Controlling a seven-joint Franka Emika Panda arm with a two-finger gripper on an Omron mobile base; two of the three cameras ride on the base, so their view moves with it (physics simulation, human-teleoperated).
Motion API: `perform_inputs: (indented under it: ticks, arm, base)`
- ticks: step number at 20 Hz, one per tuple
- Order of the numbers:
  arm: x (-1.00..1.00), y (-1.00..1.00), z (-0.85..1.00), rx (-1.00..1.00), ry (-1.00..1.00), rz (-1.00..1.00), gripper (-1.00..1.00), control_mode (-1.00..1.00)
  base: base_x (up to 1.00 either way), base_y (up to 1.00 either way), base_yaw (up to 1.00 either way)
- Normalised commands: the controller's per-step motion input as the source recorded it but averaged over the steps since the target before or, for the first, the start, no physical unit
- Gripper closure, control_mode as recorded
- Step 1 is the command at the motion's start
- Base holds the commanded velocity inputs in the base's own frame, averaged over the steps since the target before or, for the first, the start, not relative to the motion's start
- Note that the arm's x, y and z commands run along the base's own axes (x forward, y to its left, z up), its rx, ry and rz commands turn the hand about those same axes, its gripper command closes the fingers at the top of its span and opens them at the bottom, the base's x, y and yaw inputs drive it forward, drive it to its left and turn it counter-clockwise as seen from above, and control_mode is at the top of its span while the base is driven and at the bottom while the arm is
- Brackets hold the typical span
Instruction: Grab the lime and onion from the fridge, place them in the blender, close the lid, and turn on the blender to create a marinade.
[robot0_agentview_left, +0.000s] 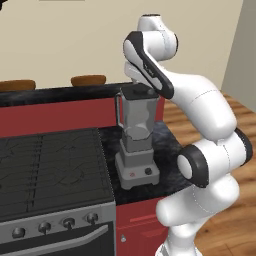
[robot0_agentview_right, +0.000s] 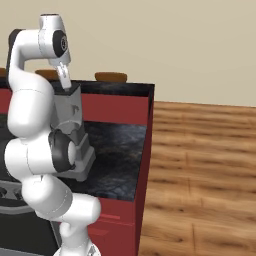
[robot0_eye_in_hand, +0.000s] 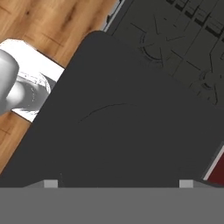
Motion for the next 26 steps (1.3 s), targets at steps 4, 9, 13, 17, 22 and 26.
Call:
perform_inputs:
  ticks: [4,9,13,17,22,26]
  arm:
    - [0.00,-0.96,-0.45,0.00,-0.02,-0.02,-1.00,-1.00]
    - [0.00,-1.00,-0.45,0.00,0.00,0.00,-1.00,-1.00]
    - [0.04,-1.00,-0.43,0.02,0.00,0.00,-1.00,-1.00]
    - [0.08,-1.00,-0.43,0.03,0.00,0.00,-1.00,-1.00]
    - [0.15,-1.00,-0.42,0.02,0.00,0.00,-1.00,-1.00]
    - [0.00,-0.92,-0.33,0.01,-0.02,0.00,-1.00,-1.00]
  base:
    - [0.00,0.00,0.00]
    - [0.00,0.00,0.00]
    - [0.00,0.00,0.00]
    - [0.00,0.00,0.00]
    - [0.00,0.00,0.00]
    - [0.00,0.00,0.00]
